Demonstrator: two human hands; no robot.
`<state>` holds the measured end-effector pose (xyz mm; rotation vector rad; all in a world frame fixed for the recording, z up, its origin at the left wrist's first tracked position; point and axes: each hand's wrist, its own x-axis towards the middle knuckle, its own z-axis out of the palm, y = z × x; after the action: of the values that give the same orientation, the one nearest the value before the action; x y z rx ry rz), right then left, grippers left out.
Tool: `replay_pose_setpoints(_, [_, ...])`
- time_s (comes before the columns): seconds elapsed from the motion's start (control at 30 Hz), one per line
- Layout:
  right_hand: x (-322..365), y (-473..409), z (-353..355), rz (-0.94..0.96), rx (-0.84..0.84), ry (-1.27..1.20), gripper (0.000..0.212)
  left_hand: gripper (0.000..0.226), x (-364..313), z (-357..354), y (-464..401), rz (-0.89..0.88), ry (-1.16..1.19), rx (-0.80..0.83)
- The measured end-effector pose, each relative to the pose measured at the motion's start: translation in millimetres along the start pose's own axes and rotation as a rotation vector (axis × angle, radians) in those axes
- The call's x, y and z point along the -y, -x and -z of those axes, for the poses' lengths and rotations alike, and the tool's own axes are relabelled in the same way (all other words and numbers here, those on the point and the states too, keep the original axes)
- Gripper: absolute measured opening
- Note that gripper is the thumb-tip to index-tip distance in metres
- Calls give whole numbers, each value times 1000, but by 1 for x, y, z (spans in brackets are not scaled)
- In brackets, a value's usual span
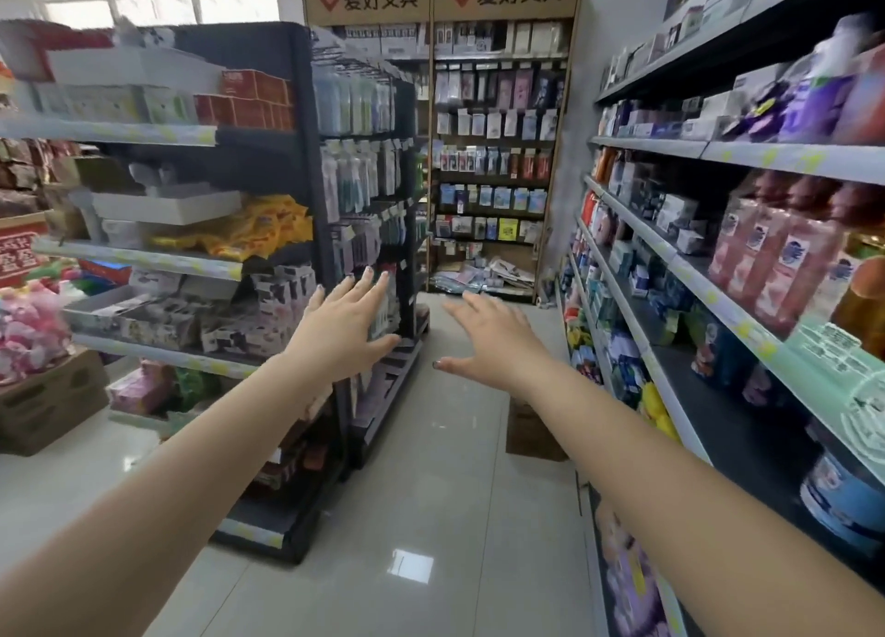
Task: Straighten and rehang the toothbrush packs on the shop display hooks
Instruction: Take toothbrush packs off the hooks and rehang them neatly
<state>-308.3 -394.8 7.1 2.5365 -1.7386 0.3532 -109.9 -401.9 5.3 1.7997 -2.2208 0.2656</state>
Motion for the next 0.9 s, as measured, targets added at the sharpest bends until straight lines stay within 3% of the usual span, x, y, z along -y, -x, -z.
replay_pose_setpoints(0.3, [-109,-189,-4,81,-54,-32,82,80,1,-43,-207,3,-30,-10])
replay_pose_setpoints(0.67, [-269,-407,-32,170,-49,-82,81,79,-10,-126,-433,132,-47,-17])
replay_pose_setpoints(0.9, [-305,-536,-42,278,-8,-129,80,79,27,-161,-539,275,-61,15])
